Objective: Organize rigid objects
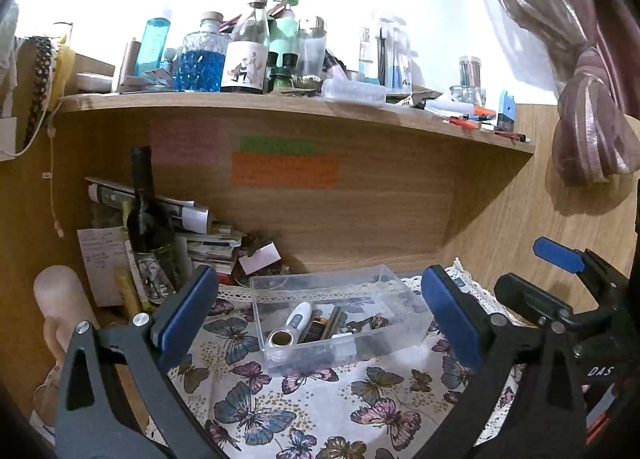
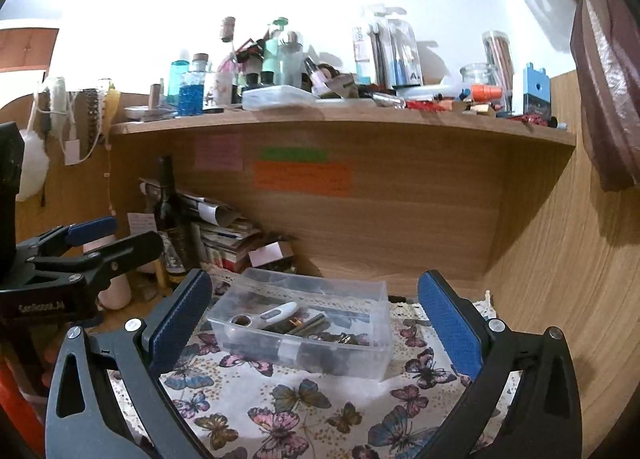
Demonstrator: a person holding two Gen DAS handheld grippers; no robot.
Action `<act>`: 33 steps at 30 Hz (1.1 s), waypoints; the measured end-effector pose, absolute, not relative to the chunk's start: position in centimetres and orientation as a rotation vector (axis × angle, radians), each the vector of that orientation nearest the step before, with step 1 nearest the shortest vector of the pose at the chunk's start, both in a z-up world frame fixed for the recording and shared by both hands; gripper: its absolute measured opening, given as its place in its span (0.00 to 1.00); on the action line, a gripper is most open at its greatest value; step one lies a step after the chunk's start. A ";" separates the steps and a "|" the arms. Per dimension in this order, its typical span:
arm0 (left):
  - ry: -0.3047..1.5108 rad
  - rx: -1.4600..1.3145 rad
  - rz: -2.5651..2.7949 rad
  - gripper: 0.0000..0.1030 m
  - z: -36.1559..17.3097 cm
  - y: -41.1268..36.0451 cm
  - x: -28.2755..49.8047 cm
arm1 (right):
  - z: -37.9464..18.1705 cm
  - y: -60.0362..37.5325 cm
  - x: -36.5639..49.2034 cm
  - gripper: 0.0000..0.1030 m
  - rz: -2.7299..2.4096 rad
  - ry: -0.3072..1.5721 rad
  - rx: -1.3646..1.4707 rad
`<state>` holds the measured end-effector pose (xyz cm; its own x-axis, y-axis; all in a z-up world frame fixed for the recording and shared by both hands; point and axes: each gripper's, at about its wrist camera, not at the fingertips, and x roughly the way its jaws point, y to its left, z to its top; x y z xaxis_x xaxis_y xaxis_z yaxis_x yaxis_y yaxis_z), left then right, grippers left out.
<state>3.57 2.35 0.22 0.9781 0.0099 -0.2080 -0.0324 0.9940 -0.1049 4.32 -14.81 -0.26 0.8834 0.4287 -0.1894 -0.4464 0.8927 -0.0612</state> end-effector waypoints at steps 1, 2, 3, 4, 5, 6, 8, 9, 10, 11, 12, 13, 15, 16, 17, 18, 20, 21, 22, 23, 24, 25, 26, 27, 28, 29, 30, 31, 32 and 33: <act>0.207 -0.109 0.023 1.00 0.2 2.4 3.4 | -0.2 -14.8 4.1 1.00 0.457 0.170 -0.103; 0.204 -0.112 0.025 1.00 0.3 2.4 3.1 | -0.2 -14.8 3.9 1.00 0.458 0.166 -0.102; 0.202 -0.113 0.024 1.00 0.3 2.4 3.0 | -0.1 -14.8 3.8 1.00 0.459 0.163 -0.101; 0.200 -0.112 0.024 1.00 0.3 2.4 2.9 | -0.1 -14.8 3.7 1.00 0.457 0.162 -0.100; 0.198 -0.111 0.024 1.00 0.3 2.3 2.8 | -0.1 -14.8 3.6 1.00 0.455 0.162 -0.098; 0.196 -0.109 0.026 1.00 0.3 2.3 2.6 | -0.1 -14.8 3.6 1.00 0.456 0.164 -0.096; 0.192 -0.105 0.025 1.00 0.3 2.2 2.5 | -0.1 -14.9 3.6 1.00 0.457 0.165 -0.093; 0.191 -0.102 0.024 1.00 0.3 2.2 2.4 | -0.2 -14.9 3.5 1.00 0.456 0.166 -0.092; 0.190 -0.099 0.023 1.00 0.3 2.1 2.4 | -0.2 -14.9 3.5 1.00 0.456 0.165 -0.092; 0.189 -0.095 0.023 1.00 0.3 1.9 2.3 | -0.2 -14.9 3.5 1.00 0.454 0.166 -0.091; 0.187 -0.090 0.024 1.00 0.3 1.8 2.3 | -0.2 -15.0 3.5 1.00 0.454 0.167 -0.088; 0.186 -0.088 0.025 1.00 0.3 1.7 2.3 | -0.2 -15.0 3.5 1.00 0.453 0.168 -0.086; 0.185 -0.085 0.022 1.00 0.3 1.6 2.3 | -0.2 -15.0 3.5 1.00 0.452 0.169 -0.083; 0.185 -0.084 0.021 1.00 0.3 1.6 2.3 | -0.2 -15.0 3.5 1.00 0.451 0.170 -0.082; 0.185 -0.084 0.021 1.00 0.3 1.6 2.3 | -0.3 -15.1 3.6 1.00 0.453 0.171 -0.081; 0.185 -0.084 0.020 1.00 0.3 1.6 2.3 | -0.3 -15.1 3.6 1.00 0.453 0.172 -0.080; 0.186 -0.085 0.020 1.00 0.3 1.6 2.3 | -0.3 -15.1 3.7 1.00 0.451 0.173 -0.075; 0.187 -0.087 0.020 1.00 0.3 1.6 2.4 | -0.3 -15.1 3.8 1.00 0.450 0.175 -0.072; 0.187 -0.088 0.020 1.00 0.3 1.5 2.4 | -0.3 -15.2 3.9 1.00 0.452 0.176 -0.069; 0.185 -0.086 0.020 1.00 0.3 1.6 2.4 | -0.3 -15.2 3.9 1.00 0.451 0.177 -0.066; 0.185 -0.086 0.020 1.00 0.3 1.5 2.4 | -0.3 -15.3 4.0 1.00 0.451 0.178 -0.063; 0.184 -0.085 0.020 1.00 0.3 1.5 2.4 | -0.3 -15.3 4.0 1.00 0.451 0.178 -0.061; 0.184 -0.085 0.021 1.00 0.3 1.4 2.4 | -0.3 -15.3 4.0 1.00 0.450 0.178 -0.059; 0.185 -0.083 0.021 1.00 0.3 1.4 2.5 | -0.3 -15.3 4.1 1.00 0.450 0.178 -0.058; 0.185 -0.085 0.022 1.00 0.3 1.4 2.4 | -0.3 -15.4 4.1 1.00 0.451 0.178 -0.061; 0.186 -0.084 0.022 1.00 0.3 1.3 2.4 | -0.3 -15.4 4.1 1.00 0.451 0.177 -0.061; 0.187 -0.083 0.019 1.00 0.4 1.3 2.5 | -0.3 -15.4 4.1 1.00 0.452 0.176 -0.061; 0.188 -0.084 0.014 1.00 0.4 1.3 2.5 | -0.3 -15.3 4.2 1.00 0.451 0.175 -0.062; 0.188 -0.085 0.013 1.00 0.4 1.3 2.6 | -0.3 -15.3 4.2 1.00 0.450 0.175 -0.062; 0.188 -0.084 0.013 1.00 0.4 1.4 2.6 | -0.3 -15.3 4.2 1.00 0.450 0.174 -0.063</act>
